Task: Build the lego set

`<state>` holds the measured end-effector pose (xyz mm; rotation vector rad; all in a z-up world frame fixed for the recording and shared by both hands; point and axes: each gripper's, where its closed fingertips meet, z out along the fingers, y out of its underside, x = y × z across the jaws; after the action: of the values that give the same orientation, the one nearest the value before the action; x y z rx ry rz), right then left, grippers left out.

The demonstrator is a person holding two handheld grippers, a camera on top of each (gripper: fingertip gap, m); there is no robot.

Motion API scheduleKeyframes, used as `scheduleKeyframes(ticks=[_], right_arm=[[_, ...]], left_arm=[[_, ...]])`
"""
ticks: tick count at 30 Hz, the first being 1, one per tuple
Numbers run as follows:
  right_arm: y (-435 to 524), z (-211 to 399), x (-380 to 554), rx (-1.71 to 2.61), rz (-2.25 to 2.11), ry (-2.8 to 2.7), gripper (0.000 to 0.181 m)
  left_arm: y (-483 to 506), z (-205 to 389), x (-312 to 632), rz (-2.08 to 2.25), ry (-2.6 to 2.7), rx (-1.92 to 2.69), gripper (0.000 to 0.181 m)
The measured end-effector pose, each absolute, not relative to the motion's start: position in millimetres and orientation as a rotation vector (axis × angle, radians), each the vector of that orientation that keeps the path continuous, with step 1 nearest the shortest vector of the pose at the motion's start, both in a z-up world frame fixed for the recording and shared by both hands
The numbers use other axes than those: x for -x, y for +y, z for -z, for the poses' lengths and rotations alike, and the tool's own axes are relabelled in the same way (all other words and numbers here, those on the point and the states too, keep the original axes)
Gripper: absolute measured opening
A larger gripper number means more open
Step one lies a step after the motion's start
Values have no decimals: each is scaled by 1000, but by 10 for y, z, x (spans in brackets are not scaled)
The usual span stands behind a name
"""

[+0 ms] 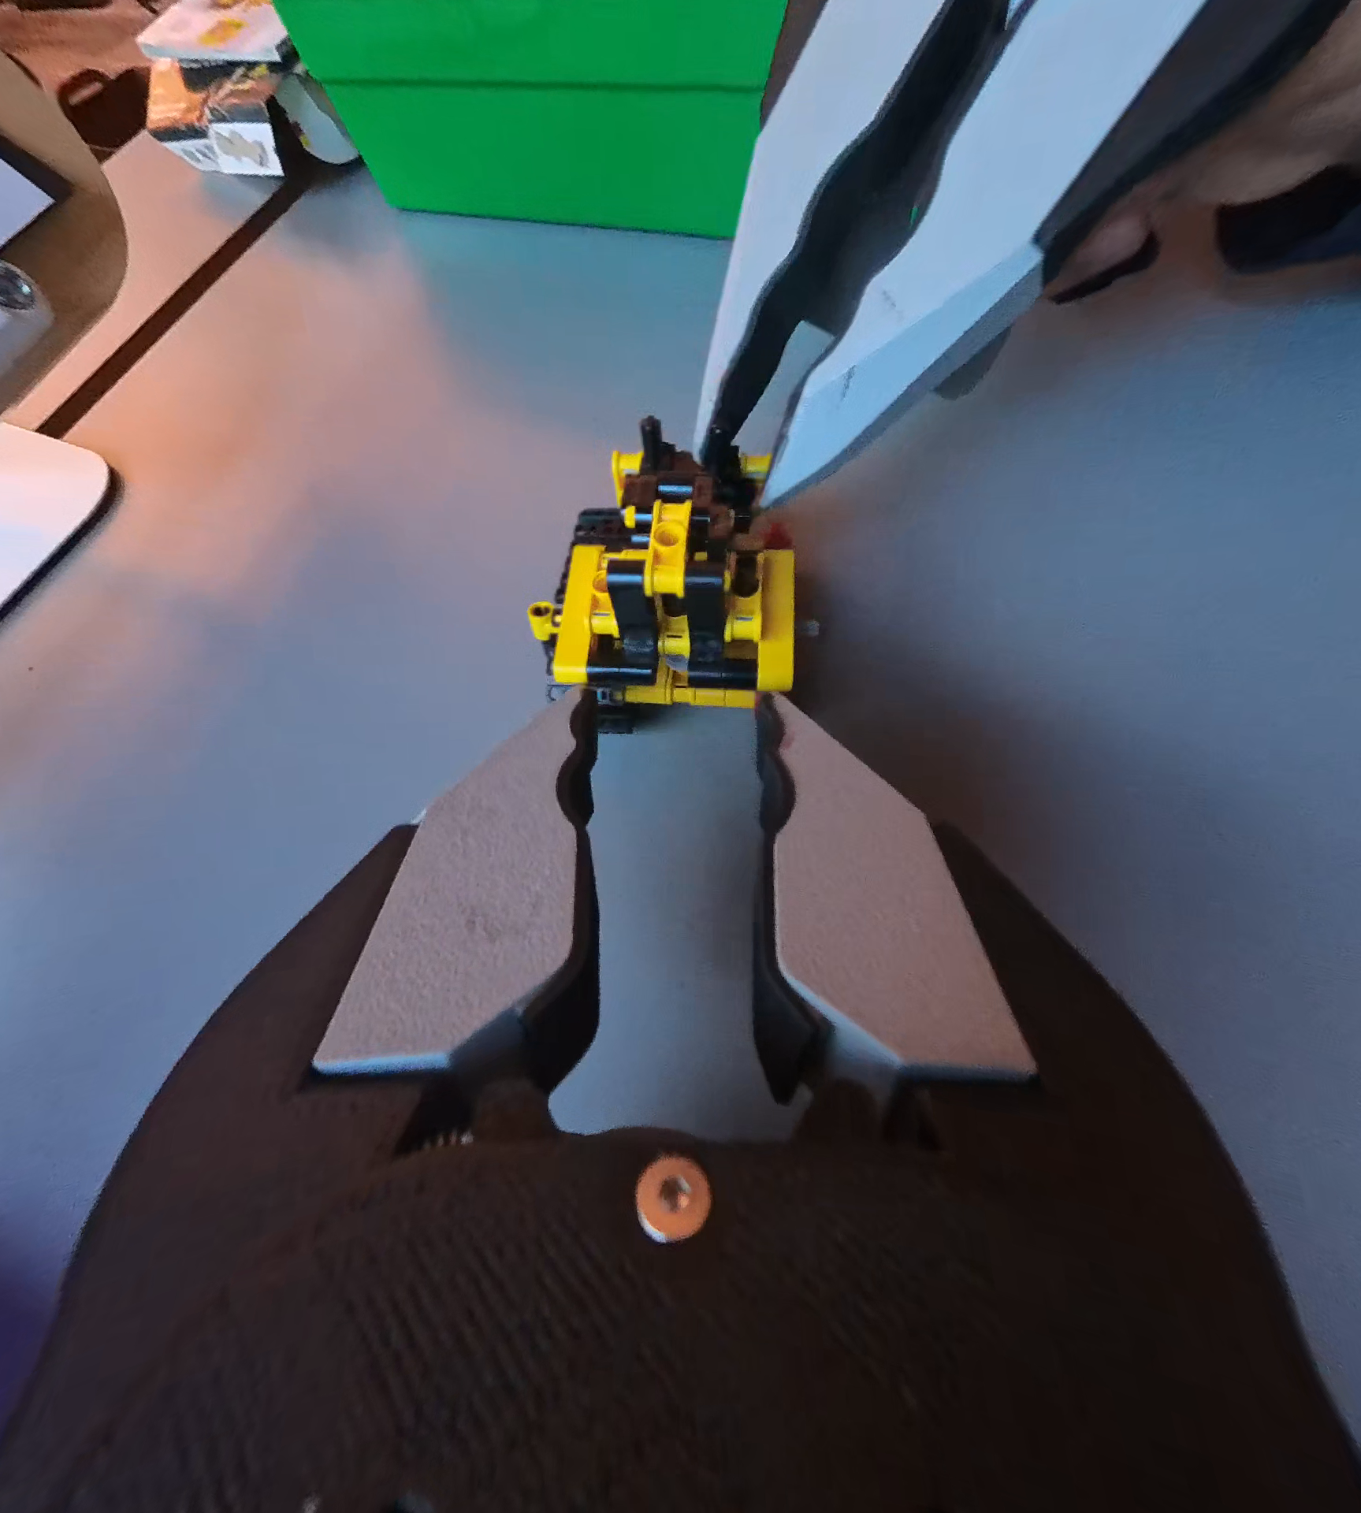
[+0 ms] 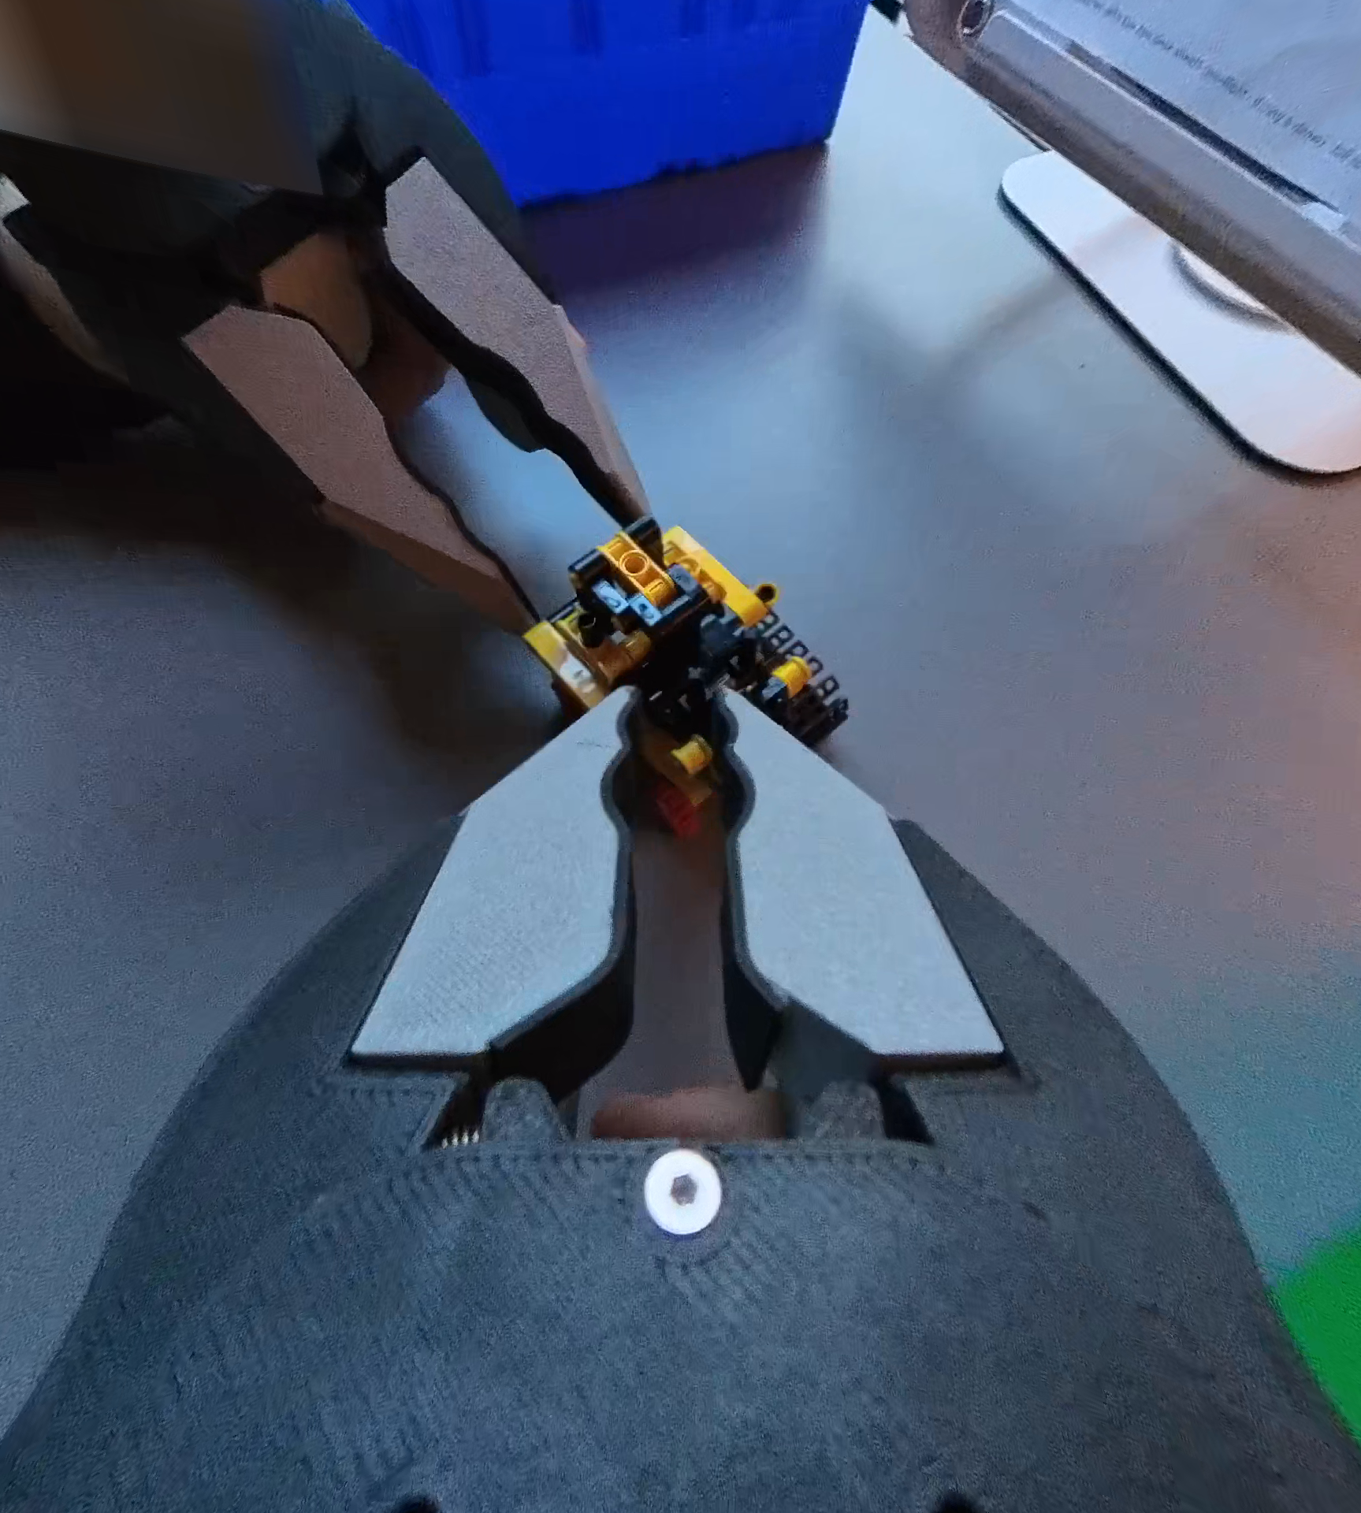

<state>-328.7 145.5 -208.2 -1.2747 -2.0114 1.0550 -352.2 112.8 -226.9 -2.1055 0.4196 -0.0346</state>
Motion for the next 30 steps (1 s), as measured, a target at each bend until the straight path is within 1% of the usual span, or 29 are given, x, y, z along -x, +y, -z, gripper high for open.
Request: scheduleKeyframes(ticks=[1, 5, 7, 12, 18, 19, 21, 22, 23, 24, 25, 27, 30], right_arm=[[1431, 2079, 3250, 1287, -1080, -2031, 11], [1266, 2070, 3034, 1216, -1098, -2180, 7], [1283, 2022, 3035, 1167, -1071, -2157, 14], [1313, 1991, 3088, 1241, -1158, -2096, 19], [1454, 1831, 3132, 1259, -1217, -1978, 25], [1500, 1838, 3144, 1288, -1219, -1959, 26], [1544, 1946, 3122, 1348, -1194, -1996, 19], [1548, 2025, 3093, 1377, -1169, -2037, 16], [1552, 2088, 3075, 1396, -1145, -2062, 13], [1514, 2108, 3061, 1392, -1162, -2079, 9], [1436, 2100, 3037, 1375, -1210, -2104, 6], [1292, 2081, 3010, 1334, -1273, -2147, 11], [1172, 2073, 3035, 1245, -1265, -2153, 9]], left_arm=[[1113, 2275, 3513, 33, 427, 2108, 37], [1000, 2291, 3408, 80, 492, 2108, 40], [912, 2260, 3271, 131, 575, 2068, 38], [829, 2246, 3115, 69, 723, 1997, 33], [878, 2153, 3216, 128, 577, 1994, 33], [896, 2131, 3255, 124, 541, 1990, 35], [924, 2097, 3305, 118, 487, 1981, 43], [930, 2091, 3310, 116, 478, 1980, 51], [947, 2070, 3313, 113, 455, 1972, 65], [961, 2050, 3302, 114, 436, 1962, 68], [976, 2031, 3268, 123, 426, 1953, 70], [1017, 2022, 3170, 142, 413, 1950, 72], [1061, 2182, 3098, 75, 457, 2044, 64]])
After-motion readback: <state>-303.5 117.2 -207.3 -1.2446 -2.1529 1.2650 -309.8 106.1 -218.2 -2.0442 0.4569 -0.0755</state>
